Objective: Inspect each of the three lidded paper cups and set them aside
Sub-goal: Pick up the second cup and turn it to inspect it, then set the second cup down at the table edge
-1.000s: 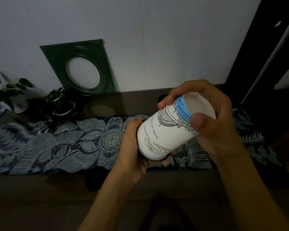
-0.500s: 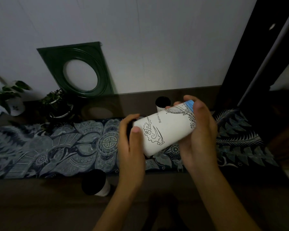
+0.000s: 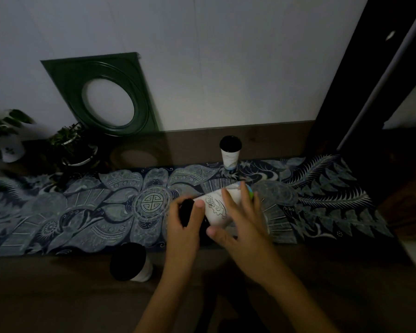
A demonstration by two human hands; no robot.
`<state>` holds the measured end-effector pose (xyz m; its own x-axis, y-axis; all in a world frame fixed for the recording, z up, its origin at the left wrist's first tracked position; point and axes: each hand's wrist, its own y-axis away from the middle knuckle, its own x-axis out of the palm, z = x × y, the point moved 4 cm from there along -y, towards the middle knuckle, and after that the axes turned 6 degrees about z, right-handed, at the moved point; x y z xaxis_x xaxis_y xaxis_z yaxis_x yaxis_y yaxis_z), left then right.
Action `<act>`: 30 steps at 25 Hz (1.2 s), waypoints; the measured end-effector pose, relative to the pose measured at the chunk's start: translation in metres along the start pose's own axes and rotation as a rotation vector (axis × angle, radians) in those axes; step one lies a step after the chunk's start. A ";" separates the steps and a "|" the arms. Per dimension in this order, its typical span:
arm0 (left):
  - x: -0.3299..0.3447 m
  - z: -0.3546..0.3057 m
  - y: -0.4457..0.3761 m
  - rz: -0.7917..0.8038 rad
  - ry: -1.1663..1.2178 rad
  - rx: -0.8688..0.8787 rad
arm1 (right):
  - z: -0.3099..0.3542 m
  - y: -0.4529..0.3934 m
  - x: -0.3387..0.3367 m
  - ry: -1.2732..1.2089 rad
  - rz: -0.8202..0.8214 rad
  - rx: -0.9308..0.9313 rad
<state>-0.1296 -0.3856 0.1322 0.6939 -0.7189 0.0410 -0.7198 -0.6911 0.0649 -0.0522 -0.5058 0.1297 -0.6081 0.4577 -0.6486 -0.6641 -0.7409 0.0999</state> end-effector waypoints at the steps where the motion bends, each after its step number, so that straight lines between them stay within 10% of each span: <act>1: 0.000 0.007 0.000 0.020 0.001 -0.011 | -0.007 0.000 0.006 -0.009 0.028 0.026; 16: -0.021 0.111 0.003 0.005 0.271 -0.300 | -0.067 -0.007 0.060 -0.920 0.070 0.233; 30: -0.037 0.179 0.024 -0.148 0.236 -0.544 | -0.126 -0.002 0.128 -1.006 0.129 0.532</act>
<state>-0.1753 -0.3890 -0.0458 0.8161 -0.5391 0.2082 -0.5457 -0.6003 0.5846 -0.0735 -0.5077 -0.0488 -0.5986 0.7566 0.2629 -0.5259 -0.6189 0.5835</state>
